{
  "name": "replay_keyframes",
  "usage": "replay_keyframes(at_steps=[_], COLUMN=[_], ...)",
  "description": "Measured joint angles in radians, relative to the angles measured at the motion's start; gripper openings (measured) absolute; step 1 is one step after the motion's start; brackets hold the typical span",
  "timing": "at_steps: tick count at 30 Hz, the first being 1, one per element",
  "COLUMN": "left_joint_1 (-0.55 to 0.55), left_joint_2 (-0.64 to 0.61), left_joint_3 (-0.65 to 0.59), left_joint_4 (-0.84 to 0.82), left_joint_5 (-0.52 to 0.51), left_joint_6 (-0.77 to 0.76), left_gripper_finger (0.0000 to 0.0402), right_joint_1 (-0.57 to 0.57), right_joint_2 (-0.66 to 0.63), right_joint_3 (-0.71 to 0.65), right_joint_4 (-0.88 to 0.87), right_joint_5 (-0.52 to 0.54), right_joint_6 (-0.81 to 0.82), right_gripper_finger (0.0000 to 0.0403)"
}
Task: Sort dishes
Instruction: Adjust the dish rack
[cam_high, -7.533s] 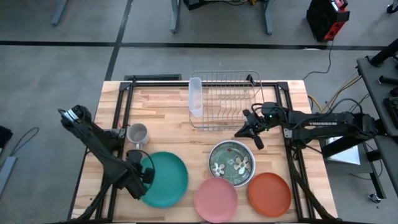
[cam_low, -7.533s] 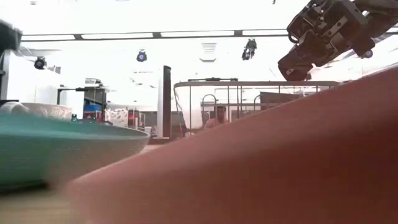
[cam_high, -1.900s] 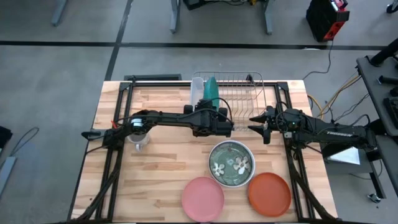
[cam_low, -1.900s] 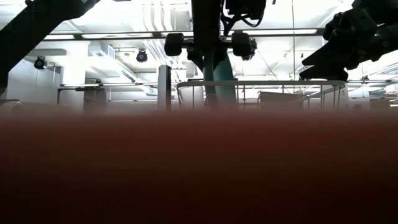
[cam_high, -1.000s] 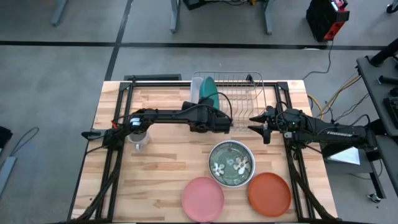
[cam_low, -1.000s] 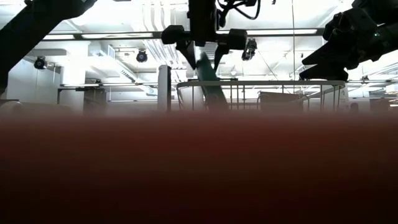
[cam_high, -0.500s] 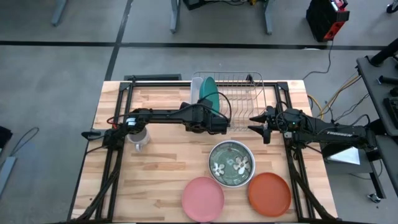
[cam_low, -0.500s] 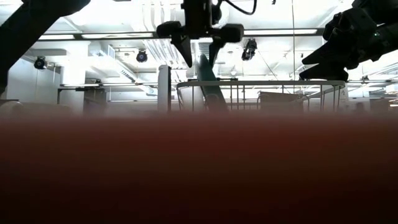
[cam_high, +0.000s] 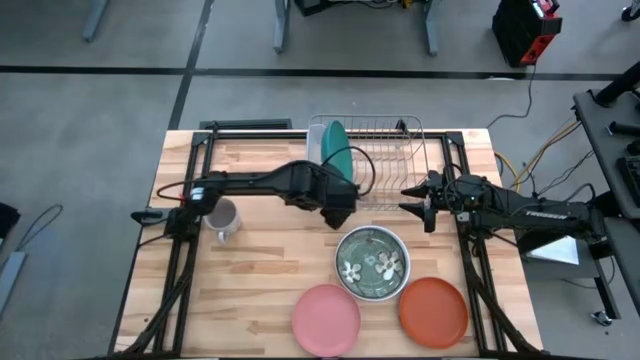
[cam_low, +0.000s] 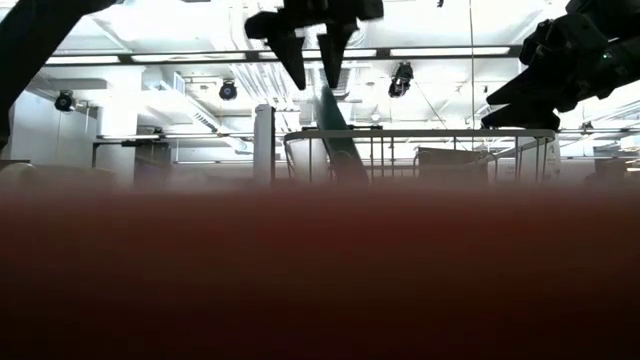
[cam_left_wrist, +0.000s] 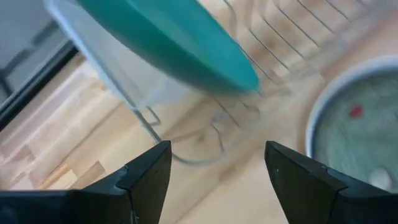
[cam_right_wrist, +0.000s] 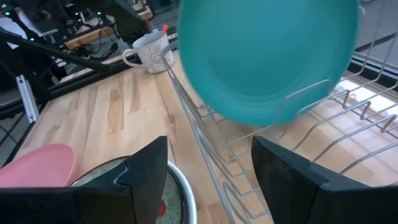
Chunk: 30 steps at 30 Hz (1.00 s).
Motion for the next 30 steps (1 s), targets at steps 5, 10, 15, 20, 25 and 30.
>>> replay_keyframes(at_steps=[5,10,15,20,25,30], left_joint_1=[-0.033,-0.084,-0.177,-0.272,-0.315,-0.318], left_joint_2=[-0.044,-0.063,-0.056,-0.009,0.054,0.102], left_joint_3=[0.0,0.0,-0.011,-0.015,-0.017,-0.019], left_joint_4=[0.0,0.0,0.014,0.066,0.097,0.096], left_joint_5=[0.03,0.03,0.024,-0.052,-0.074,-0.078], left_joint_6=[0.099,0.205,0.371,0.513,0.588,0.579], left_gripper_finger=[0.0247,0.0247,0.0246,0.0234,0.0231,0.0231], right_joint_1=[0.0,0.0,0.0,0.014,0.081,0.128], right_joint_2=[0.0,0.0,0.024,0.054,0.059,0.058], right_joint_3=[0.023,0.036,0.032,0.038,0.033,0.036], right_joint_4=[0.0,0.0,-0.033,-0.072,-0.085,-0.1], right_joint_5=[0.0,-0.091,-0.172,-0.224,-0.318,-0.321], right_joint_6=[0.003,0.013,0.068,0.095,0.196,0.236], right_gripper_finger=[0.0224,0.0216,0.0213,0.021,0.0203,0.02])
